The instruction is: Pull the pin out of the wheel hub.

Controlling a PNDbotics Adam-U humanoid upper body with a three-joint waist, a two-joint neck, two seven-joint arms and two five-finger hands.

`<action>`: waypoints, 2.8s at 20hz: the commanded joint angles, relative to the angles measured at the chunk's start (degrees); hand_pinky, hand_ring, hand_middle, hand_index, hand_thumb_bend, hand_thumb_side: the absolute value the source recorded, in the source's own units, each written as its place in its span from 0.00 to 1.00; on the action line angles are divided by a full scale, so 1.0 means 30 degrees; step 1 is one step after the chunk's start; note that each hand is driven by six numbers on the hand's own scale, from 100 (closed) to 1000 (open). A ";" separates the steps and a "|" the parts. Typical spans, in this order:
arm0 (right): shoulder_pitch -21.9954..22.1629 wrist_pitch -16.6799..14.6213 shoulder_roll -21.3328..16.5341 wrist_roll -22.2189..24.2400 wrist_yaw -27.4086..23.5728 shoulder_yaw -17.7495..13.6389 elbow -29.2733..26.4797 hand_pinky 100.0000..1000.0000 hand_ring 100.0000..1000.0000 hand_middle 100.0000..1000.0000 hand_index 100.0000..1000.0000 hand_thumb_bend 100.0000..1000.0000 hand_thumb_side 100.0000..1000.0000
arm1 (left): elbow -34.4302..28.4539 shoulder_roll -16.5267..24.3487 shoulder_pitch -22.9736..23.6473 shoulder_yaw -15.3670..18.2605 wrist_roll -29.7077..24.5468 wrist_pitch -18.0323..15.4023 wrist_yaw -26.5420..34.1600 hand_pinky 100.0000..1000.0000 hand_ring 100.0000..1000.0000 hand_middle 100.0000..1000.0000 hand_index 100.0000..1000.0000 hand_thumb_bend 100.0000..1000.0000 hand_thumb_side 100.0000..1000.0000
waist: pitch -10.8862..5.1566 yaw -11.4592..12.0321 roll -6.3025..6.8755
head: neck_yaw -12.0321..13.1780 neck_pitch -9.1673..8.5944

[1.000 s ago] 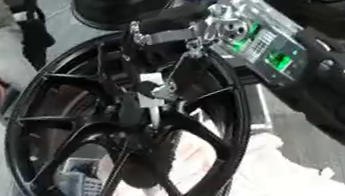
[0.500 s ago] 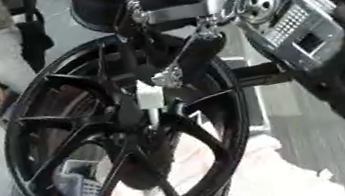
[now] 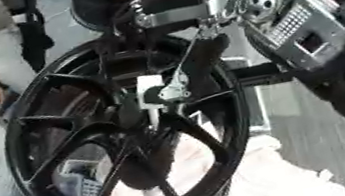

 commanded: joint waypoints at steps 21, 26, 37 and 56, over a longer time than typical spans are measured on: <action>0.0303 0.0118 0.1623 -0.0623 0.3062 0.0033 0.3642 0.58 0.66 0.69 0.89 0.27 0.17 | -0.0203 0.0323 -0.0235 0.0058 -0.0086 -0.0026 -0.0061 0.79 0.57 0.70 0.75 0.14 0.39 | -0.0064 0.0153 0.0267 | -0.0222 0.0098; 0.0463 0.0026 0.1851 -0.0558 0.3028 0.0154 0.3867 0.56 0.62 0.65 0.85 0.25 0.15 | -0.0201 0.0306 -0.0236 0.0042 -0.0115 -0.0025 -0.0059 0.79 0.57 0.70 0.75 0.14 0.39 | -0.0041 0.0132 0.0279 | -0.0236 0.0098; 0.0681 -0.0209 0.2248 -0.0625 0.3517 0.0245 0.4550 0.52 0.57 0.60 0.80 0.19 0.11 | -0.0223 0.0293 -0.0244 0.0052 -0.0130 -0.0031 -0.0055 0.79 0.57 0.70 0.75 0.14 0.39 | -0.0021 0.0164 0.0291 | -0.0204 0.0098; 0.0716 -0.0645 0.2257 -0.1675 0.4137 0.0138 0.4606 0.35 0.29 0.43 0.60 0.00 0.00 | -0.0230 0.0287 -0.0241 0.0077 -0.0126 -0.0033 -0.0067 0.79 0.57 0.70 0.75 0.14 0.39 | -0.0006 0.0143 0.0297 | -0.0177 0.0098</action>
